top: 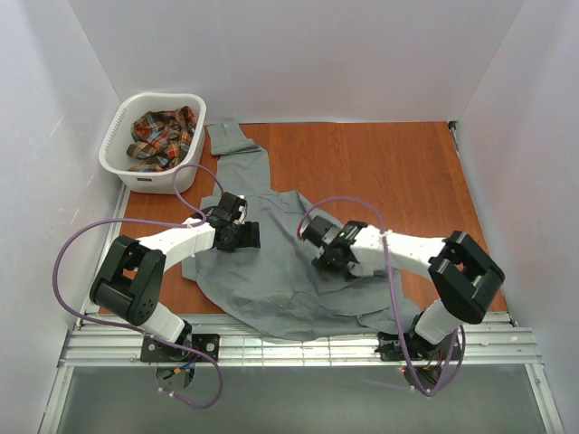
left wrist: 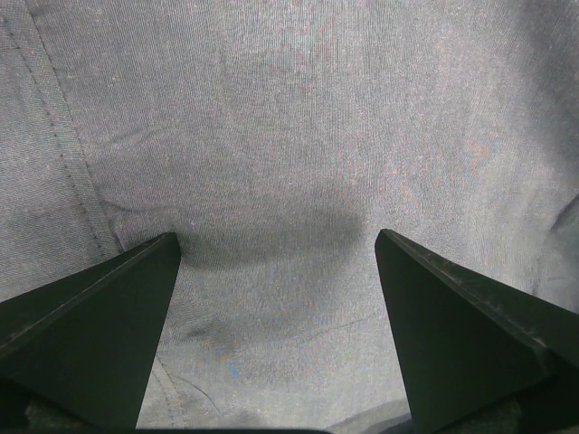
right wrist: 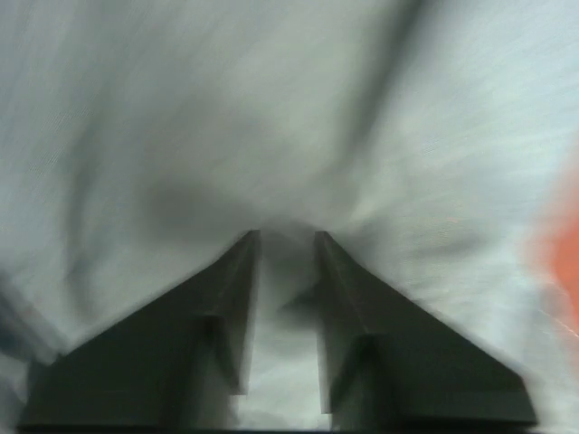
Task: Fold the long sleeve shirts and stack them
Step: Flatten the shirt out
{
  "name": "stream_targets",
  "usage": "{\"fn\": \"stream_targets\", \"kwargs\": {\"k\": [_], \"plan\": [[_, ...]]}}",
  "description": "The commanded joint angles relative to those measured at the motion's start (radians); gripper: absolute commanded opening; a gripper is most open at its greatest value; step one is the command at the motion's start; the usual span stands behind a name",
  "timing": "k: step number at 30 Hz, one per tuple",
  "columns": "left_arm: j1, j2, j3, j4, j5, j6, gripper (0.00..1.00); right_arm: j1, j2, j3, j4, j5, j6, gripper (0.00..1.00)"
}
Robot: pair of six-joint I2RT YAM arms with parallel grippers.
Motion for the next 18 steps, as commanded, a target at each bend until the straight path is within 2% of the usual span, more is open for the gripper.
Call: {"fn": "stream_targets", "kwargs": {"k": [1,4,5,8,10,11,13,15,18], "plan": [[0.002,0.006,-0.026,-0.013,-0.033,-0.007,0.84,0.106,0.004,0.003,-0.184,-0.144,0.088,0.33],[0.002,0.006,-0.028,-0.013,-0.036,-0.007,0.84,0.122,-0.048,0.040,-0.229,-0.242,0.080,0.44],[0.000,0.006,-0.028,-0.013,-0.036,-0.007,0.84,0.122,-0.075,0.070,-0.239,-0.274,0.071,0.51],[0.002,0.004,-0.029,-0.013,-0.037,-0.008,0.84,0.085,-0.111,0.116,-0.284,-0.183,0.080,0.52],[0.002,0.004,-0.029,-0.013,-0.039,-0.008,0.84,-0.040,-0.160,0.124,-0.270,-0.163,0.117,0.51],[0.002,0.001,-0.029,-0.013,-0.042,-0.008,0.84,-0.147,-0.195,0.114,-0.261,-0.150,0.138,0.50],[0.002,0.001,-0.031,-0.013,-0.047,-0.008,0.84,-0.240,-0.229,0.095,-0.218,-0.159,0.184,0.50],[0.002,0.001,-0.029,-0.014,-0.045,-0.008,0.84,-0.349,-0.272,0.066,-0.169,-0.242,0.213,0.50],[0.000,0.003,-0.026,-0.014,-0.048,-0.008,0.84,-0.435,-0.304,-0.017,-0.057,-0.372,0.311,0.53]]}}
